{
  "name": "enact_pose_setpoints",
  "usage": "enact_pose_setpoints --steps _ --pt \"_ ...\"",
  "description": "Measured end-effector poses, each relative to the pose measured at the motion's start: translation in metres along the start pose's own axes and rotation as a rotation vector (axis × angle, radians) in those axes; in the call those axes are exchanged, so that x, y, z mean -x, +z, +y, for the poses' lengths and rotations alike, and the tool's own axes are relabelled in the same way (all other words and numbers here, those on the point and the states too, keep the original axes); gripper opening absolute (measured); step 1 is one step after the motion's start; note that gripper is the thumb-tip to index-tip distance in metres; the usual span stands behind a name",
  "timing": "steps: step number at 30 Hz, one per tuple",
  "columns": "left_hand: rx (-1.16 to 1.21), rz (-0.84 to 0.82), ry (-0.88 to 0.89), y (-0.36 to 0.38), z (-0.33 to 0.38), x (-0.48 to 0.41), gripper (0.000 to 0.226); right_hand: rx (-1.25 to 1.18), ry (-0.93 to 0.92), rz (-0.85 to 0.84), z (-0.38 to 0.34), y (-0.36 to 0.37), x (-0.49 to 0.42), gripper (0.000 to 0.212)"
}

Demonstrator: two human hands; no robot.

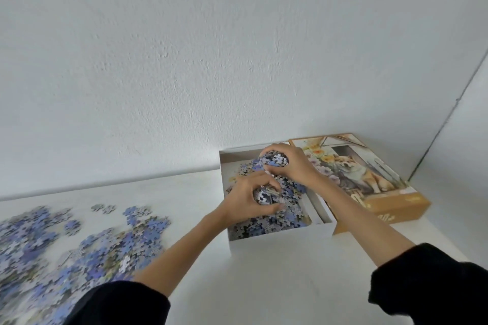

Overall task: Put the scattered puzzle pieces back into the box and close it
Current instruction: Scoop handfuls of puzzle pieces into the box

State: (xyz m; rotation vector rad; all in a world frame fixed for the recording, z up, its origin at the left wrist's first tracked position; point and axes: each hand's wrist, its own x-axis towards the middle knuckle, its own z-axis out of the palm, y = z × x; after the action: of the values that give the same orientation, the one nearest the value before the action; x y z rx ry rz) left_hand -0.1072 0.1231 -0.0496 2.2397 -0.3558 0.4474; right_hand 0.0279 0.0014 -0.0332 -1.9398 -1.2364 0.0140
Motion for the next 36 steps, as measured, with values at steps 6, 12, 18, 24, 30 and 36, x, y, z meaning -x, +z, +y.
enact_pose_setpoints --steps 6,12,18,24,30,36 --pt "-0.357 -0.155 -0.043 0.01 -0.01 -0.001 0.039 0.038 0.083 -0.103 0.032 0.021 -0.011 0.026" --pt "-0.468 -0.271 -0.075 0.008 -0.025 0.005 0.047 0.039 0.12 -0.059 0.032 0.028 -0.013 0.016" --pt "-0.36 -0.376 -0.048 0.0 -0.021 0.0 0.036 0.006 0.146 -0.031 0.031 0.022 -0.008 0.017" --pt "-0.282 -0.265 0.045 -0.014 -0.013 0.013 0.025 0.027 0.137 0.011 0.015 0.018 -0.008 0.02" --pt "-0.123 -0.133 0.039 -0.044 0.003 0.028 0.022 -0.027 0.093 0.027 -0.016 0.023 -0.012 0.018" --pt "0.0 -0.029 -0.041 -0.094 0.018 0.061 0.017 0.004 0.028 0.055 -0.068 0.048 -0.013 0.02"
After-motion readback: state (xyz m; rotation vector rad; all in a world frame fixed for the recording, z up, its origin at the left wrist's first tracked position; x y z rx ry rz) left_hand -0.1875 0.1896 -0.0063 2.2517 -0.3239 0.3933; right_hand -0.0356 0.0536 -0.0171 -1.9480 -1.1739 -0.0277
